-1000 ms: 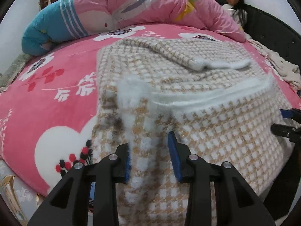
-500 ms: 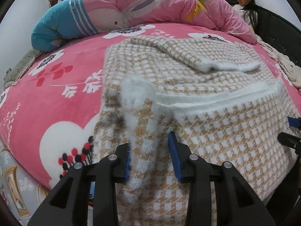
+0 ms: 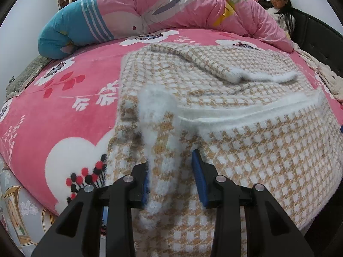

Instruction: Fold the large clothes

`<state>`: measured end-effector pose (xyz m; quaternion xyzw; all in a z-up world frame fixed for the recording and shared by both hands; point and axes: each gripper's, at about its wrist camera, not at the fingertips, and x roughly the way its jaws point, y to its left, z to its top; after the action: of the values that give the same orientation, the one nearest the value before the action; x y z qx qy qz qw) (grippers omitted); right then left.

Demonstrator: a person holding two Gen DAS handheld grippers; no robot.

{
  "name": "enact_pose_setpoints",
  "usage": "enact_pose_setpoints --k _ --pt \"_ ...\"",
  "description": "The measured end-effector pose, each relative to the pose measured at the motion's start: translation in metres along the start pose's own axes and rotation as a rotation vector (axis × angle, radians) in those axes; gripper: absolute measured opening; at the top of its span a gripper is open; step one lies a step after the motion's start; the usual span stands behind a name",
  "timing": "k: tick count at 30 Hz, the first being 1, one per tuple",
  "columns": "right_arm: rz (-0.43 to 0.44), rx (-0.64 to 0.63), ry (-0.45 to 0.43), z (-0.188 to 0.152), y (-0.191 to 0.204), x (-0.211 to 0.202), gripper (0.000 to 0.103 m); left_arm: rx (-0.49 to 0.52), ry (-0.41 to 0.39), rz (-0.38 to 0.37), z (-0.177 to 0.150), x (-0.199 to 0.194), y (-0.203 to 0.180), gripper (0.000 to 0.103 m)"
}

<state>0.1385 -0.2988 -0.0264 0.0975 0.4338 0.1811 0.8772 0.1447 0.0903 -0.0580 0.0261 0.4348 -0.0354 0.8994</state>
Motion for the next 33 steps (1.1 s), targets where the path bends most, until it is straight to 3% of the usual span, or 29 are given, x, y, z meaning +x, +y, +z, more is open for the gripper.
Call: enact_pose_setpoints --k 4,10,14,22,31,33 --pt "-0.044 -0.035 0.0 0.023 -0.011 0.006 0.085 0.001 -0.002 0.001 -0.001 0.0 0.002 0.035" --pt "-0.017 -0.029 0.033 0.055 -0.012 0.044 0.069 -0.005 -0.005 0.001 -0.001 0.0 0.002 0.035" --pt "-0.008 0.0 0.079 0.053 -0.017 0.054 0.054 -0.007 -0.004 0.0 -0.001 0.0 0.004 0.035" --pt "0.014 -0.071 0.117 0.026 -0.004 0.022 0.041 -0.019 -0.001 0.01 -0.001 0.0 0.004 0.035" --pt "-0.077 -0.074 0.146 0.043 -0.009 0.057 0.034 -0.038 0.014 0.024 0.001 0.0 0.0 0.035" --pt "-0.106 -0.104 0.156 0.039 -0.003 0.054 0.027 -0.042 0.023 0.04 0.003 0.001 -0.003 0.035"
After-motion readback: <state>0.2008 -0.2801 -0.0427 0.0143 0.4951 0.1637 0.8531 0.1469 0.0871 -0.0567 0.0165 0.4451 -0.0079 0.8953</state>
